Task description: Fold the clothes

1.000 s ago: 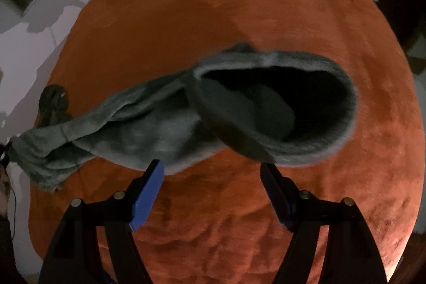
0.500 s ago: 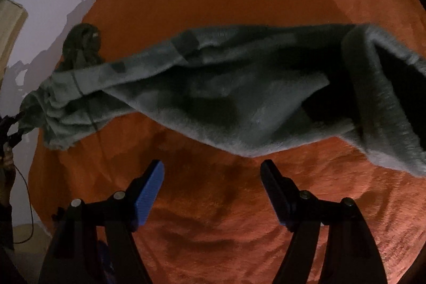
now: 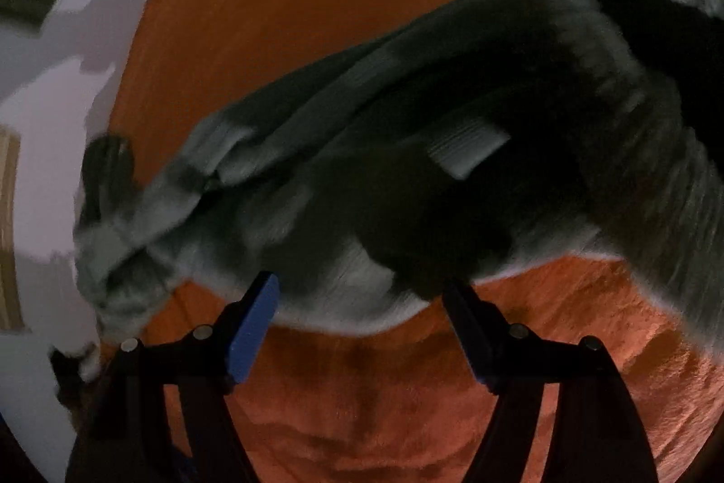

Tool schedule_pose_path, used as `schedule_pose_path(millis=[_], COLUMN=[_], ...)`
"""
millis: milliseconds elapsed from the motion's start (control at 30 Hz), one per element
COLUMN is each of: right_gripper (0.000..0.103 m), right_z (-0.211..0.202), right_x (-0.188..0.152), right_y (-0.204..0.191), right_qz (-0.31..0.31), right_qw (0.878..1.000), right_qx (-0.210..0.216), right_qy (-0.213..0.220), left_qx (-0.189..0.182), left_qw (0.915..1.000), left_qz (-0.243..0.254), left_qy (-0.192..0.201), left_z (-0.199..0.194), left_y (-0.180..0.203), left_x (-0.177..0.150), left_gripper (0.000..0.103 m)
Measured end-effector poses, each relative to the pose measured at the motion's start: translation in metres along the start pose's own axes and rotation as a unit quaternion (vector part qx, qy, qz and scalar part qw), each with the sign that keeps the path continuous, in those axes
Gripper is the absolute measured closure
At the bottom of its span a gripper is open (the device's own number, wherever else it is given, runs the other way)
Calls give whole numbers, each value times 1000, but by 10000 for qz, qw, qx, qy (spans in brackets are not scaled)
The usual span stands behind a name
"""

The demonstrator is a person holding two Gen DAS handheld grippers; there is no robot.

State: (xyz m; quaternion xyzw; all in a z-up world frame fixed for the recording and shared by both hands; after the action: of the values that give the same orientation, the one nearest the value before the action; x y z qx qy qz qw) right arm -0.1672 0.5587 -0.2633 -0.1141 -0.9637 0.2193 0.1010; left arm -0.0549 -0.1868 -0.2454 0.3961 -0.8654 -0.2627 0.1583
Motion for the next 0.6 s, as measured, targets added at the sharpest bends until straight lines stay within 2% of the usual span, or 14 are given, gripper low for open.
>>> schedule_pose_path(millis=[100, 133, 167, 233, 267, 300, 333, 367, 500, 600], right_gripper=[29, 29, 29, 29, 30, 48, 67, 97, 97, 97], right_z=[-10, -15, -24, -43, -48, -53, -54, -55, -65, -98], right_x=[19, 23, 29, 36, 37, 39, 39, 40, 49, 88], right_y=[27, 36, 48, 77, 89, 101, 109, 112, 115, 91], right_qz=[627, 768, 970, 1546, 1816, 2086, 2159, 2054, 1662, 1245], right_qw=[9974, 9961, 9935, 9839, 9783, 9715, 9704, 9730, 9791, 9799], right_qx=[-62, -88, -102, 21, 199, 378, 337, 207, -263, -466], right_qy=[340, 436, 589, 891, 974, 1056, 1031, 1035, 1141, 1489], left_qx=[-15, -42, 49, 215, 289, 259, 239, 218, 136, -59], left_qw=[9999, 9999, 9999, 9993, 9987, 9977, 9964, 9945, 9866, 9765], left_qz=[-27, -72, -93, -97, -82, -66, 10, 87, 618, 1206], left_qy=[-168, -118, 35, 305, 423, 617, 817, 1017, 1501, 1785], left_z=[38, 43, 47, 52, 52, 47, 38, 29, -2, -29], left_y=[25, 30, 35, 49, 57, 64, 75, 86, 154, 244], left_x=[5, 8, 13, 25, 31, 37, 44, 51, 83, 112], left_gripper=[40, 40, 50, 87, 88, 89, 89, 90, 91, 94])
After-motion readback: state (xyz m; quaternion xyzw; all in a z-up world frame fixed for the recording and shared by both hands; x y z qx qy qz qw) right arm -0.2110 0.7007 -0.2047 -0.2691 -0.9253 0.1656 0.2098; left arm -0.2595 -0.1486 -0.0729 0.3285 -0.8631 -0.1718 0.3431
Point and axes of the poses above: each gripper's, at about its wrist camera, not at the fingertips, and z roughly the way its jaws point, y to its right, x to its top, the point moved 9 cm from there along z, roughly the way its jaws point, and after that the axes turned 3 degrees about -z, right-handed, at the moved point
